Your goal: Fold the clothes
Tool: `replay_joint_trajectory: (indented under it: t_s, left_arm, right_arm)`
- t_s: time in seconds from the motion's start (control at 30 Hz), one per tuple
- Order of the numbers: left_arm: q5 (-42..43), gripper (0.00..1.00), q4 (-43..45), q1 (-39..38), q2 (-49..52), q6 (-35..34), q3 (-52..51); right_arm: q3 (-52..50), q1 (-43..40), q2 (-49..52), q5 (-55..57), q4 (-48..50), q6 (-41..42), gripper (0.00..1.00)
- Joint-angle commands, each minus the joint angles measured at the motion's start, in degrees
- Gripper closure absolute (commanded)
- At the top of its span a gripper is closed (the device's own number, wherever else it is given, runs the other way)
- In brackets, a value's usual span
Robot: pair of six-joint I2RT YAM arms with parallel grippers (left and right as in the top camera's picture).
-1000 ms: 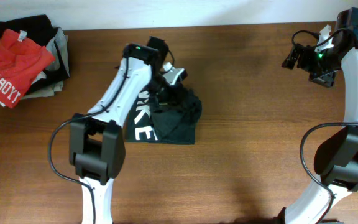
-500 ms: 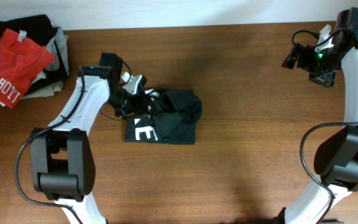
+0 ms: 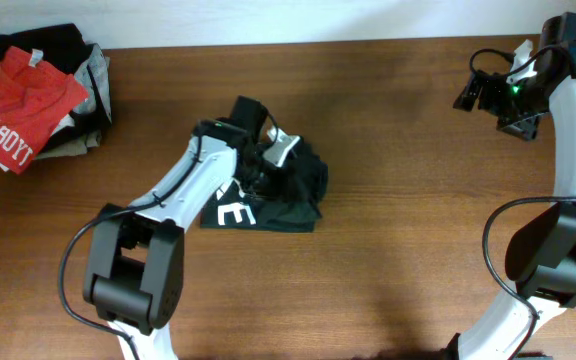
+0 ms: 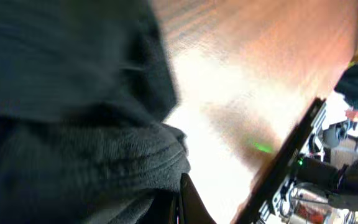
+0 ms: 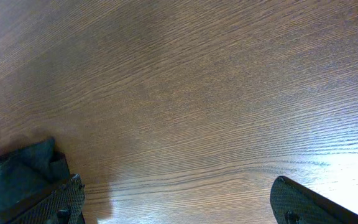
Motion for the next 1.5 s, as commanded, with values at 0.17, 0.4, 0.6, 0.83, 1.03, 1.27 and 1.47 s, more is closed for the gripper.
replay_joint_trajectory:
  t_s: [0.17,0.4,0.6,0.83,1.03,1.27,1.47]
  left_arm:
    - [1.0,0.08,-3.3,-8.3,-0.6,2.1,5.0]
    - [-12.8,0.16,-7.2,6.7,0.0,-7.2,15.7]
    - [-9.6,0.16,-7.4,3.2,7.8,-10.1,15.7]
    - [-9.0,0.30,1.4,2.5,9.9,-10.1,15.7]
    - [-6.4,0.99,13.6,-1.6,12.5,-12.6,15.7]
    - [-10.6,0.27,18.6,-7.3,12.5,-12.6,15.7]
    - [-10.6,0.01,1.2,-5.8,8.8,-8.0,27.2]
  right_arm:
    - [0.3,0.2,-0.2,0.5,0.0,-0.6,0.01]
    - [0.3,0.2,-0.2,0.5,0.0,-0.6,0.01]
    - [0.3,0.2,-0.2,0.5,0.0,-0.6,0.01]
    - [0.3,0.2,-0.2,0.5,0.0,-0.6,0.01]
    - [0.3,0.2,-0.2,0.5,0.0,-0.6,0.01]
    - [0.3,0.2,-0.2,0.5,0.0,-0.6,0.01]
    - [0.3,0.2,-0.2,0.5,0.0,-0.6,0.01]
